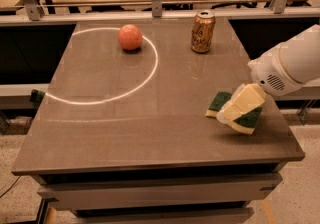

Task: Move sponge near apple

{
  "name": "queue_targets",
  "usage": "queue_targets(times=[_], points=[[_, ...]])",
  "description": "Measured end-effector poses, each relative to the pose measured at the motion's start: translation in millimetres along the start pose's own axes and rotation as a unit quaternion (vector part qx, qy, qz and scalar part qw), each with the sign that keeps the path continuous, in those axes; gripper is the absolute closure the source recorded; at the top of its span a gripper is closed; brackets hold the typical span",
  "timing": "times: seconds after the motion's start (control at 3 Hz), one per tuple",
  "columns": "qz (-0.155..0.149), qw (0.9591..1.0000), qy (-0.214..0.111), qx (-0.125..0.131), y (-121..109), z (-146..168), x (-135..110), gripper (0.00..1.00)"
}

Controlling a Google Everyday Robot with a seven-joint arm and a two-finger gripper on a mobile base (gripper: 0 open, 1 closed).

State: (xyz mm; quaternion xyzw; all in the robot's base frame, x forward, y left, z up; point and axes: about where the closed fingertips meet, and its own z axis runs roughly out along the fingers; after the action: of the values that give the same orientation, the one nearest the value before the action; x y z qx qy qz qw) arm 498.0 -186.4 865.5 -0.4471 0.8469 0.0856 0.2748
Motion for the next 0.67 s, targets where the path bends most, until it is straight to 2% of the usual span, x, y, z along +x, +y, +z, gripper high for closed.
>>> queue_targets(times=[0.67], points=[[0.047,0.9987,0.019,0.012,6.1,16.4,11.7,0.00]])
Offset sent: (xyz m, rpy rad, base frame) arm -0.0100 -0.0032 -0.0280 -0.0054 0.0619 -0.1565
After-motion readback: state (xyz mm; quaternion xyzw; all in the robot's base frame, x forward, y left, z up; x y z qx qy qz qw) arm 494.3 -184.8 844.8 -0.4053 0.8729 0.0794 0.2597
